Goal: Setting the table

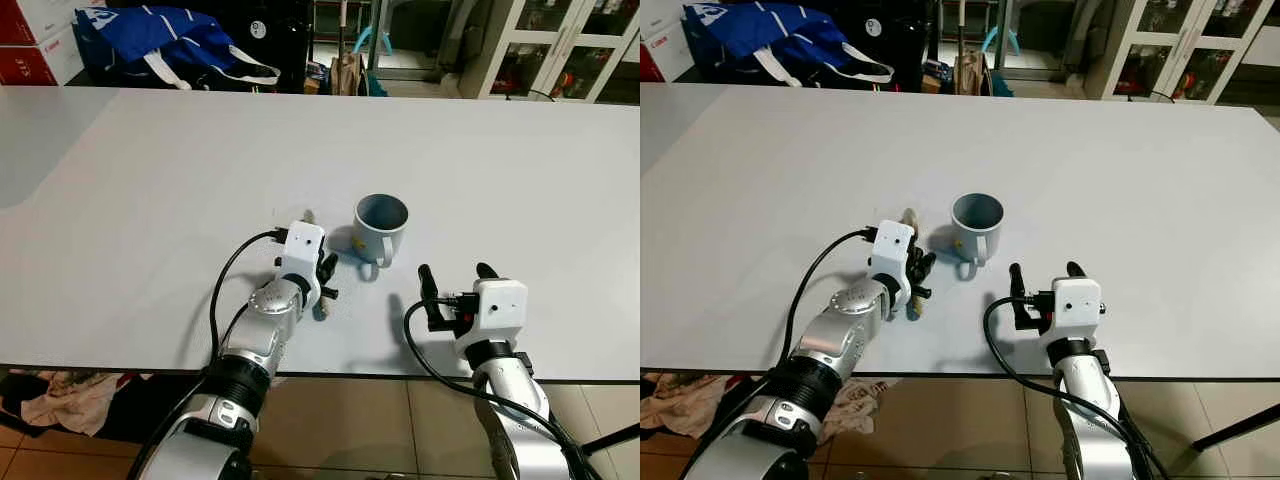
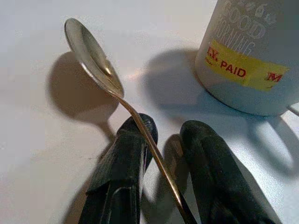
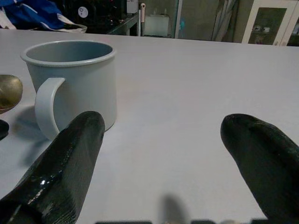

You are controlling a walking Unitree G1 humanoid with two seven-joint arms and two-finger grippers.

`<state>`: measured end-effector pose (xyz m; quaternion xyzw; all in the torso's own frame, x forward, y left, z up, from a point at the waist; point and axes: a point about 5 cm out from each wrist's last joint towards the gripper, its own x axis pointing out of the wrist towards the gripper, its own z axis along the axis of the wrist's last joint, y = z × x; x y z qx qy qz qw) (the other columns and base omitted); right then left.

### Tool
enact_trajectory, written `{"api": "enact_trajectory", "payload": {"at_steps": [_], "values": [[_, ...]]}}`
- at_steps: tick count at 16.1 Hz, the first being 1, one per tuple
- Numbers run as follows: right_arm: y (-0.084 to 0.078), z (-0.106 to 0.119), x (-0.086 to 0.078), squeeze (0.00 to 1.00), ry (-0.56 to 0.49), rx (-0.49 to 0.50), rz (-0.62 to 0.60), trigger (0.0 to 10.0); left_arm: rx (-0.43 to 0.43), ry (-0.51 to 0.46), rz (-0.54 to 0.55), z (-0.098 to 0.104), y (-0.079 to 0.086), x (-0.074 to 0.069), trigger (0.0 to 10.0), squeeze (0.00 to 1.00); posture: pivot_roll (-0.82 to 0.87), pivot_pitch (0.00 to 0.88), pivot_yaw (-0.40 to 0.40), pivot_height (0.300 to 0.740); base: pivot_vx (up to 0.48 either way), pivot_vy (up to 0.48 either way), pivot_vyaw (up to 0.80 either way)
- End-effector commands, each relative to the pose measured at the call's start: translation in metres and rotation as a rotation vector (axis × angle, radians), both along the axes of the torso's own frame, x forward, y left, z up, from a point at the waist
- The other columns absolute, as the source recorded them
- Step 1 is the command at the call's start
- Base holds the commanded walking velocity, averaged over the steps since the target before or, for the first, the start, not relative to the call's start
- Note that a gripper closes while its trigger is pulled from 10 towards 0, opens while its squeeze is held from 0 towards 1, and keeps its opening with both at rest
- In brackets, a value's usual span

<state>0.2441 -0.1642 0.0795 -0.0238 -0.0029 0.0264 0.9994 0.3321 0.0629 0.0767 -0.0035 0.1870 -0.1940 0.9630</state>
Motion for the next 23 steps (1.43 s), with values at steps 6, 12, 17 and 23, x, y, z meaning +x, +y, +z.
{"api": "enact_trajectory", "payload": {"at_steps": [6,12,17,23], "values": [[0.000,0.003,-0.001,0.00,-0.005,-0.011,-0.002,10.0,0.002,0.028,0.006,-0.003,0.000,0.000,10.0,1.00,-0.05,0.000,0.024,0.740,0.000,0.000,0.00],[0.000,0.003,0.000,0.00,-0.002,-0.012,-0.003,10.0,0.007,0.027,-0.015,-0.003,0.000,0.001,10.0,1.00,-0.05,0.000,0.024,0.740,0.000,0.000,0.00],[0.000,0.002,0.000,0.00,0.003,-0.014,-0.004,10.0,0.045,0.057,-0.050,-0.006,0.004,0.002,10.0,1.00,-0.05,0.000,0.025,0.740,0.000,0.000,0.00],[-0.001,0.001,-0.001,0.00,0.008,-0.016,-0.004,10.0,0.153,0.130,-0.038,-0.014,0.018,0.001,10.0,1.00,-0.05,0.000,0.022,0.740,0.000,0.000,0.00]]}}
